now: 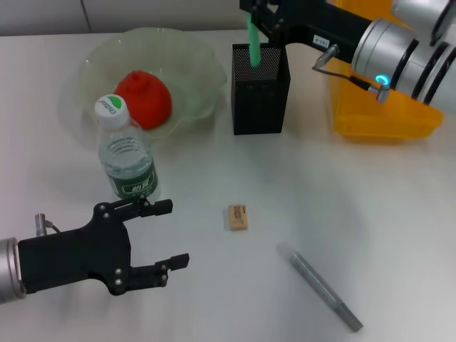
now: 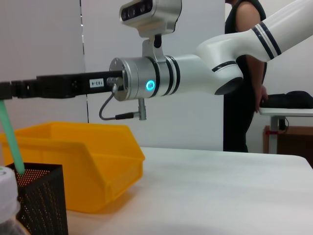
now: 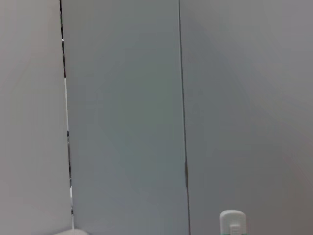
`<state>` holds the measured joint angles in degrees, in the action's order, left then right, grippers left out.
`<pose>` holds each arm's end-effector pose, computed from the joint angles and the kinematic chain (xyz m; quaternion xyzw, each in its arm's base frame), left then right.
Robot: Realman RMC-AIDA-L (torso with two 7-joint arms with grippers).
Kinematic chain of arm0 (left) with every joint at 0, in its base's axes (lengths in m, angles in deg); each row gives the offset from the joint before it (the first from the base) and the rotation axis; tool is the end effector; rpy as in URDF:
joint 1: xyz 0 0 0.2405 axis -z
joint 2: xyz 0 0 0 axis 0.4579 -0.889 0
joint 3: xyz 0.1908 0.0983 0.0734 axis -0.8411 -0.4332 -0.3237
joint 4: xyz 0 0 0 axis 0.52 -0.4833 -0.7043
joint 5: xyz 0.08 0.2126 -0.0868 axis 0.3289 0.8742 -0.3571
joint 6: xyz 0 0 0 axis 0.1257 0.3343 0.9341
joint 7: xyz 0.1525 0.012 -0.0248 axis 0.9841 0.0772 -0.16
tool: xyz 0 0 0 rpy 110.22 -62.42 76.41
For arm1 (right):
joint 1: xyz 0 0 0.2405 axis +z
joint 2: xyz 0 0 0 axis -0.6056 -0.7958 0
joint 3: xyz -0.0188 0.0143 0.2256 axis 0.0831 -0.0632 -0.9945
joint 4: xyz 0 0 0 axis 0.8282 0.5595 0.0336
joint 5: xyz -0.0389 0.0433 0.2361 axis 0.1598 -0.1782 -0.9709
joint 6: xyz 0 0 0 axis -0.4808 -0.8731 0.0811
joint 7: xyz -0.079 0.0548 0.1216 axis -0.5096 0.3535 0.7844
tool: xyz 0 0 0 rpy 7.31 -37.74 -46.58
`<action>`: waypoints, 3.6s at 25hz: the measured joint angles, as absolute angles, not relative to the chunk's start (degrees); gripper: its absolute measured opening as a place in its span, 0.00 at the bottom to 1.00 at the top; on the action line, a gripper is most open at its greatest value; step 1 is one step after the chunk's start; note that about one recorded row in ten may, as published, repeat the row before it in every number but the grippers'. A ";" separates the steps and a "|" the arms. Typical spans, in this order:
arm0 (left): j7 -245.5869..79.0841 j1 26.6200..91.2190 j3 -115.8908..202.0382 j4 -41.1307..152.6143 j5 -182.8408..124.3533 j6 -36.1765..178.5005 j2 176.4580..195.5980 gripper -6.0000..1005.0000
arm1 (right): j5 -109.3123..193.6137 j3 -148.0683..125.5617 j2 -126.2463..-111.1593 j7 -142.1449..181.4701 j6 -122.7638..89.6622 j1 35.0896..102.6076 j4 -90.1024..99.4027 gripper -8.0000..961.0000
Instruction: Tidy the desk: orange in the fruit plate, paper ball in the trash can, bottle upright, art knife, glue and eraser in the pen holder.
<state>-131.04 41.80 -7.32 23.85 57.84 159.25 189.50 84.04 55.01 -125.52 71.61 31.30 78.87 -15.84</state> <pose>-0.2921 0.2548 -0.0214 -0.9480 -0.0566 -0.2838 0.1324 0.1604 0.4378 -0.0465 -0.8763 0.1441 0.3424 0.3067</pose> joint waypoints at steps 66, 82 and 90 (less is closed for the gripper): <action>-131.09 38.64 -4.80 23.32 57.82 162.42 187.91 0.78 | 160.21 87.09 -125.74 147.49 40.08 76.48 -56.60 0.75; -131.08 38.78 -4.80 23.32 57.90 162.06 188.04 0.78 | 161.01 88.84 -125.80 148.04 39.80 77.08 -55.72 0.38; -131.05 38.76 -4.89 23.32 57.91 162.01 188.10 0.78 | 161.21 88.32 -125.77 148.86 39.95 75.97 -56.93 0.37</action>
